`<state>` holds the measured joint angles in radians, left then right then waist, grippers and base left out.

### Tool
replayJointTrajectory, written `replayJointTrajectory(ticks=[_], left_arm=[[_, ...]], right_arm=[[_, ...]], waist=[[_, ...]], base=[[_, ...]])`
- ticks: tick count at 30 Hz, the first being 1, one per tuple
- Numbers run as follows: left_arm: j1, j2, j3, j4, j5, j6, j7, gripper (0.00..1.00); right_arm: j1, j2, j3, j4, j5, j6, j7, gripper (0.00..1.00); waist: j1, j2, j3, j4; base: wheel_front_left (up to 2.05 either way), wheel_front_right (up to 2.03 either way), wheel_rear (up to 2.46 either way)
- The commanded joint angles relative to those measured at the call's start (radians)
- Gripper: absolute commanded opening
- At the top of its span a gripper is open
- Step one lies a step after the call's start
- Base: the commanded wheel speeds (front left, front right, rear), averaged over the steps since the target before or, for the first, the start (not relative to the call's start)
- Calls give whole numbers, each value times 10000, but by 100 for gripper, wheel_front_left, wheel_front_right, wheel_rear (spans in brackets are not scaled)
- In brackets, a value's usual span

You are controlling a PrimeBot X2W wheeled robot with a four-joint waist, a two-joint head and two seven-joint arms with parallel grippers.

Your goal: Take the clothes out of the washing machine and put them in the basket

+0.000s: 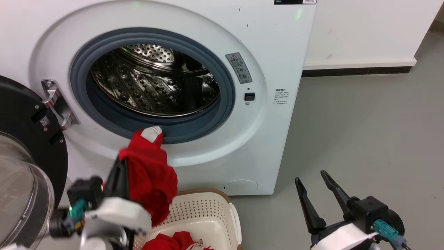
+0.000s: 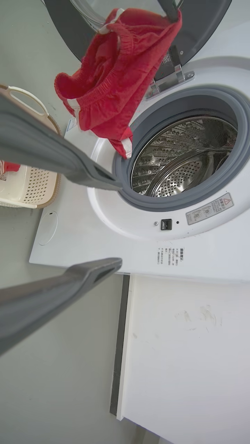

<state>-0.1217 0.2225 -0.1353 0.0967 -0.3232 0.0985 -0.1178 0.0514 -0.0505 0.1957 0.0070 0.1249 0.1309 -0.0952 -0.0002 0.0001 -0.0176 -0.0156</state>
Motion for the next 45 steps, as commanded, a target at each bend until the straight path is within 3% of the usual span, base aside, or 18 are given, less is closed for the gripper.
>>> replayJointTrajectory(ticks=[1,7,13,25,33,42,43,45], left_arm=[[375,-92,-54,-169,-88,82,82,0],[1766,-500,-304,-454,-401,207,177,0],[1226,-874,-628,816,-572,-197,-327,0],[-2152,-1329,-752,5685,-841,-1151,-1302,0],[-4071,-1443,-428,8772,-929,-1260,-1479,0],[-4923,-1595,-129,10685,-1154,-1292,-1494,0],[-4982,-1609,-134,10888,-1162,-1294,-1494,3],[-5051,-1634,-114,11155,-1232,-1270,-1495,78]], right_arm=[[136,6,24,-40,-57,-3,35,100],[-106,6,98,-240,-147,-3,117,100],[-658,6,177,-431,-349,-3,160,100],[-2098,8,381,-644,-484,-3,-113,100],[-2894,8,600,-543,-686,-3,-366,100],[-3212,8,643,-409,-627,-3,-576,100],[-3230,8,645,-381,-619,-3,-575,100],[-3254,8,660,-295,-602,-3,-626,100]], waist=[[2,-1,28,-7],[2,-1,660,64],[2,-1,1882,-30],[2,-1,4877,-697],[2,-1,6397,-1039],[2,-1,7108,-1187],[2,-1,7113,-1195],[2,-1,7040,-1202]], base=[[0,0,0],[0,0,0],[0,0,0],[0,0,0],[0,0,0],[0,0,0],[0,0,0],[0,0,0]])
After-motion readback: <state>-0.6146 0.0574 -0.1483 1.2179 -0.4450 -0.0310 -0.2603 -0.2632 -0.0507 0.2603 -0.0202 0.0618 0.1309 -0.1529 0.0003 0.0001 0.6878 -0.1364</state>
